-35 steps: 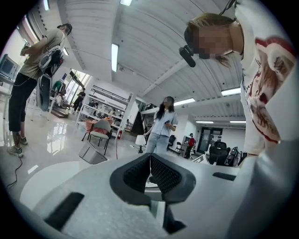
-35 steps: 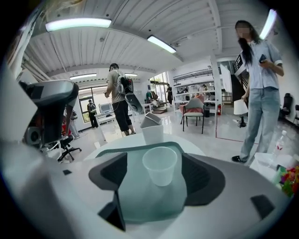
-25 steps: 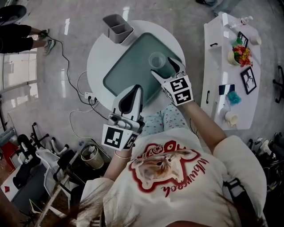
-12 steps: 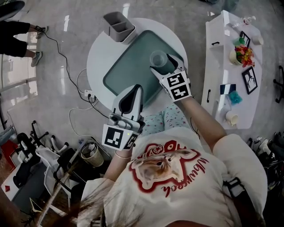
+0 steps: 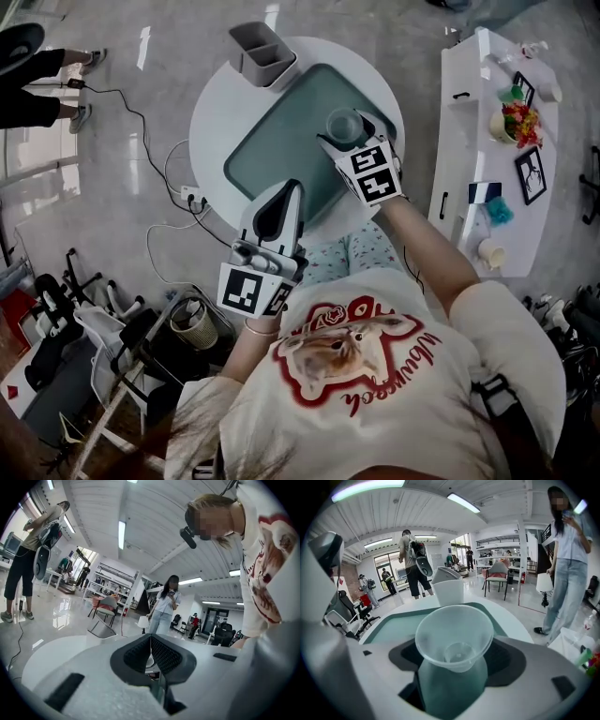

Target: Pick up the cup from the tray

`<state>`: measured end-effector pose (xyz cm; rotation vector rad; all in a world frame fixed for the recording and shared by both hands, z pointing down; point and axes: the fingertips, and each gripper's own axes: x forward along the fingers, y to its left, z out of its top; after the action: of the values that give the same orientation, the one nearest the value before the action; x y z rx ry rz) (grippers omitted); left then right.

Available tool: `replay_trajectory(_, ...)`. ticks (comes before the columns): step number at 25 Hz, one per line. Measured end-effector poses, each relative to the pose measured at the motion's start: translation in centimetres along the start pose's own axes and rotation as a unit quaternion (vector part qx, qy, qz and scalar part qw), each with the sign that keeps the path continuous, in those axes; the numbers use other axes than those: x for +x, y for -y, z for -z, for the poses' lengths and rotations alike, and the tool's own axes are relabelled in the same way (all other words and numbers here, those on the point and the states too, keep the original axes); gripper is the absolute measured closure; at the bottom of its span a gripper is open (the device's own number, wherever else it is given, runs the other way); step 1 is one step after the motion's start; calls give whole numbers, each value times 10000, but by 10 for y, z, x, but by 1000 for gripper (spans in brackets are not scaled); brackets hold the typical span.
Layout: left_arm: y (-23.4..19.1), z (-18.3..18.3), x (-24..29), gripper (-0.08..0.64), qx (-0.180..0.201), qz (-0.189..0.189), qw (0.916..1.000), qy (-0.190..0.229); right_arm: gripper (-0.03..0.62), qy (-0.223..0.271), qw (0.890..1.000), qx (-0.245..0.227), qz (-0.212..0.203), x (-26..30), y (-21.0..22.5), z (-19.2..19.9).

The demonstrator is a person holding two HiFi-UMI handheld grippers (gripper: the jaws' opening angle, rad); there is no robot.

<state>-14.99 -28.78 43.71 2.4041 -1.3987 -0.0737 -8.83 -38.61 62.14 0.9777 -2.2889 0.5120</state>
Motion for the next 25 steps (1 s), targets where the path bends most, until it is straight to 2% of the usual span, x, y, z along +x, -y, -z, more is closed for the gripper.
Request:
replay_trajectory(12,-5,3,-2,545,-81,-94,9999,7,253,112,9997,88,183,16,10,-5)
replay_trajectory(25,2,-3,-11,545,-15,-46,9999,106,273,228,9996,154,-10,5,1,-14)
